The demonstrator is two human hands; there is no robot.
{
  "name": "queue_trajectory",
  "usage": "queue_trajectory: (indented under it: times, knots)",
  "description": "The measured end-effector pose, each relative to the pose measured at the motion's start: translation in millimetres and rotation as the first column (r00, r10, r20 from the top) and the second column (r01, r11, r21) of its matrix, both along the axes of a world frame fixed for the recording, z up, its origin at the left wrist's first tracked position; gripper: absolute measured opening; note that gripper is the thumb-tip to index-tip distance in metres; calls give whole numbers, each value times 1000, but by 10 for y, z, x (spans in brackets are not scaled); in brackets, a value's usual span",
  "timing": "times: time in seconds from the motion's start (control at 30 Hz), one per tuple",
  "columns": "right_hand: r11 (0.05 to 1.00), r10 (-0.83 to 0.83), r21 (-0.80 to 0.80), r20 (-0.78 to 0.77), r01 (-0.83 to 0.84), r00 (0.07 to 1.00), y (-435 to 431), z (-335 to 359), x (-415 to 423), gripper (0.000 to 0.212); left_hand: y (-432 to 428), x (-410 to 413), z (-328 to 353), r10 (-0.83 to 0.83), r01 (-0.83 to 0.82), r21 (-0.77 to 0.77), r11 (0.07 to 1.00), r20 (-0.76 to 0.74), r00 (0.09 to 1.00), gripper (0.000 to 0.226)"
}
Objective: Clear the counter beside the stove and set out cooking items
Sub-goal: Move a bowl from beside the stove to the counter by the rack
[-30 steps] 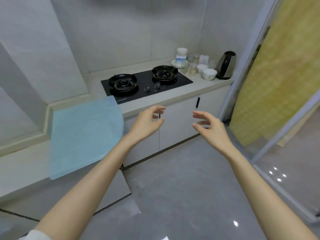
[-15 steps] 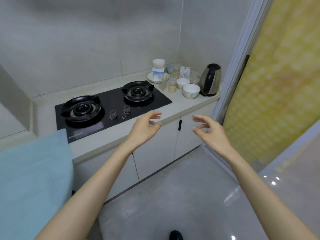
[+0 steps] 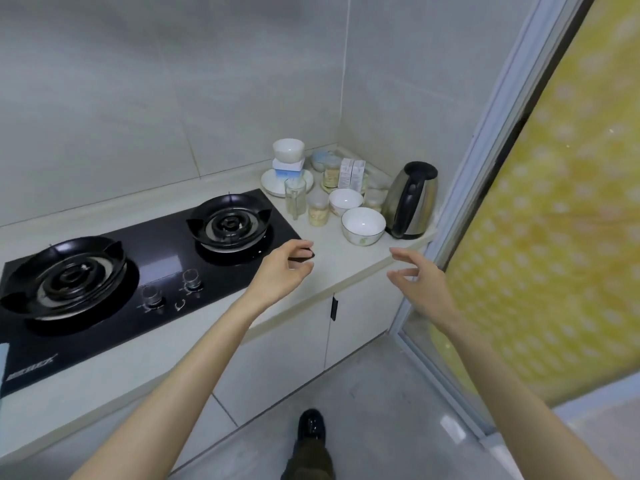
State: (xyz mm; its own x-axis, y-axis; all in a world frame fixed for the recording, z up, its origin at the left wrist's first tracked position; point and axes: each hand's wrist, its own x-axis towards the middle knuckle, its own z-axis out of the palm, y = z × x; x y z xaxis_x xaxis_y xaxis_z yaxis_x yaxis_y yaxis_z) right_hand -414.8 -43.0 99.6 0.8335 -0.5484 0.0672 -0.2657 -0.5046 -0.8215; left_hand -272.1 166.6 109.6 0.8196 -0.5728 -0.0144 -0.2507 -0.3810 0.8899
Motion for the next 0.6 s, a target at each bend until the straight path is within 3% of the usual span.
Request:
queue_trajectory:
  times: [0.37, 0.5, 0.6]
  knots:
    - [985, 100, 165, -349, -44, 932, -1166, -649, 1409, 59, -1289, 1454, -693, -48, 72, 106, 992, -215, 975, 50]
    - [964, 124, 265, -374, -22, 919, -1427, -877, 1834, 71, -1708, 1764, -918, -51, 104, 163, 981, -301, 952, 59]
    - [956, 149, 285, -290, -63, 945, -1540, -1005, 2072, 76, -1970, 1890, -1078, -58, 130, 194, 972, -341, 938, 67]
